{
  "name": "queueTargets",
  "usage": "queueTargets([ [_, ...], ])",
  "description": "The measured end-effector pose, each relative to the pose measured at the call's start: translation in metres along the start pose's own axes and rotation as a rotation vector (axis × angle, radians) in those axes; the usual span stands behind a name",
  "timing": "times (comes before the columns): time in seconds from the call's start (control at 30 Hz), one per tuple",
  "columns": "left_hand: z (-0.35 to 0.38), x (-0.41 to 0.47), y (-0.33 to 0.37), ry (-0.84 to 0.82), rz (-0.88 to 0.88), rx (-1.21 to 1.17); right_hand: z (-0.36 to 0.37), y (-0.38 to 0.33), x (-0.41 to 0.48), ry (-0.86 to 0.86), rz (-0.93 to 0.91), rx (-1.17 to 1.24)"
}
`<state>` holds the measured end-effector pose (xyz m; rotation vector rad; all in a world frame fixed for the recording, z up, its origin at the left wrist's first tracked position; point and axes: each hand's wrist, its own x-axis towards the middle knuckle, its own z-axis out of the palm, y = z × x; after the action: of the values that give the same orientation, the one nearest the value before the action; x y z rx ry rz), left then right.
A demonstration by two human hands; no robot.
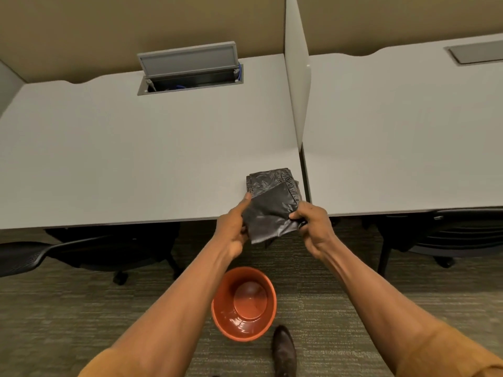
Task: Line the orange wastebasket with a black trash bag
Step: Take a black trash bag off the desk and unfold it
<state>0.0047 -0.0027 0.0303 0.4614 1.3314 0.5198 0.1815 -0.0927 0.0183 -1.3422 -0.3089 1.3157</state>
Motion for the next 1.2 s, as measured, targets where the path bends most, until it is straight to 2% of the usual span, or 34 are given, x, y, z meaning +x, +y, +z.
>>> queueTargets([
  [0.1, -0.013, -0.014, -0.001, -0.011, -0.047, -0.037, 0.001, 0.013, -0.016, -0.075, 0.029, 0.045],
  [0.27, -0.046, -0.041, -0.015, -0.033, -0.027, -0.100, -0.001, 0.043, -0.045, -0.232, 0.098, 0.043],
  [0.37, -0.075, -0.055, -0.028, -0.026, 0.084, -0.007, 0.003, 0.056, -0.057, -0.340, 0.200, 0.080],
  [0.47, -0.112, -0.072, -0.044, -0.053, 0.212, 0.122, 0.020, 0.067, -0.070, -0.313, 0.228, -0.055],
  [0.6, -0.166, -0.092, -0.068, -0.081, 0.249, 0.284, 0.054, 0.074, -0.095, -0.255, 0.165, -0.177],
  [0.73, -0.211, -0.121, -0.082, -0.108, 0.242, 0.344, 0.091, 0.084, -0.125, -0.262, 0.080, -0.211],
  [0.83, -0.239, -0.141, -0.087, -0.147, 0.234, 0.257, 0.113, 0.094, -0.147, -0.284, 0.006, -0.296],
  [0.93, -0.261, -0.157, -0.090, -0.210, 0.170, 0.058, 0.132, 0.097, -0.169, -0.308, -0.038, -0.347],
  [1.03, -0.274, -0.170, -0.091, -0.136, 0.199, -0.033, 0.149, 0.100, -0.191, -0.351, -0.077, -0.392],
  [1.2, -0.293, -0.181, -0.096, 0.095, 0.285, 0.054, 0.170, 0.110, -0.219, -0.364, -0.141, -0.397],
])
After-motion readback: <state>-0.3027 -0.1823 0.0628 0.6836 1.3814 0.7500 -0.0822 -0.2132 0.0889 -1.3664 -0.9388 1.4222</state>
